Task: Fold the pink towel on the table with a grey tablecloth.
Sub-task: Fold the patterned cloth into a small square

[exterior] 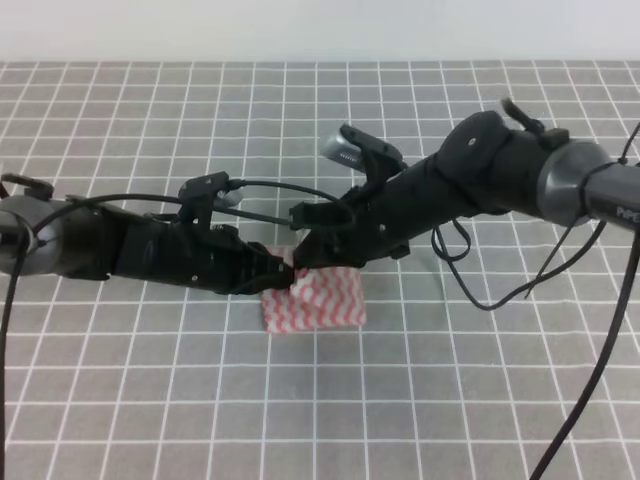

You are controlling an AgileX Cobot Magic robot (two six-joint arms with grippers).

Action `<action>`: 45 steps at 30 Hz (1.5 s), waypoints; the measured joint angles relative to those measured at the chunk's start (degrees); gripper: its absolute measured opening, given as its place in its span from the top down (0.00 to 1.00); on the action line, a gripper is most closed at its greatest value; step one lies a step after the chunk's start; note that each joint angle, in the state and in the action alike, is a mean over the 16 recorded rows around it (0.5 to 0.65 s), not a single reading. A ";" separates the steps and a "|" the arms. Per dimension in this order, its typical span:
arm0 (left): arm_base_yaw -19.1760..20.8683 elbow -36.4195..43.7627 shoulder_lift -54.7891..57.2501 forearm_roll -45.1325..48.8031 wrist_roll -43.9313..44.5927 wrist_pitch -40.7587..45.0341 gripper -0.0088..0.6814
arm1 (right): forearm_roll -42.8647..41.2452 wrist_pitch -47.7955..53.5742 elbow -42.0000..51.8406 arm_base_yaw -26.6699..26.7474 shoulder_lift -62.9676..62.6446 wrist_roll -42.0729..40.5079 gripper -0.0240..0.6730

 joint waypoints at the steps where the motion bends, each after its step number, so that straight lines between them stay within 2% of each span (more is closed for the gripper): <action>1: 0.00 0.00 0.00 -0.01 0.01 0.01 0.99 | 0.04 0.03 -0.08 0.15 0.17 0.00 0.99; 14: 0.57 0.01 -2.81 3.69 -0.96 -1.78 0.99 | -0.15 0.09 -0.26 0.58 1.16 -0.08 0.98; 30: 4.68 0.00 -5.34 7.26 -3.58 -0.71 0.99 | -0.56 -0.20 -0.25 0.58 1.23 -1.16 0.98; 45: 2.17 0.00 -2.25 4.74 -2.22 -0.83 0.99 | -0.05 0.49 -0.27 0.66 1.14 -1.25 0.98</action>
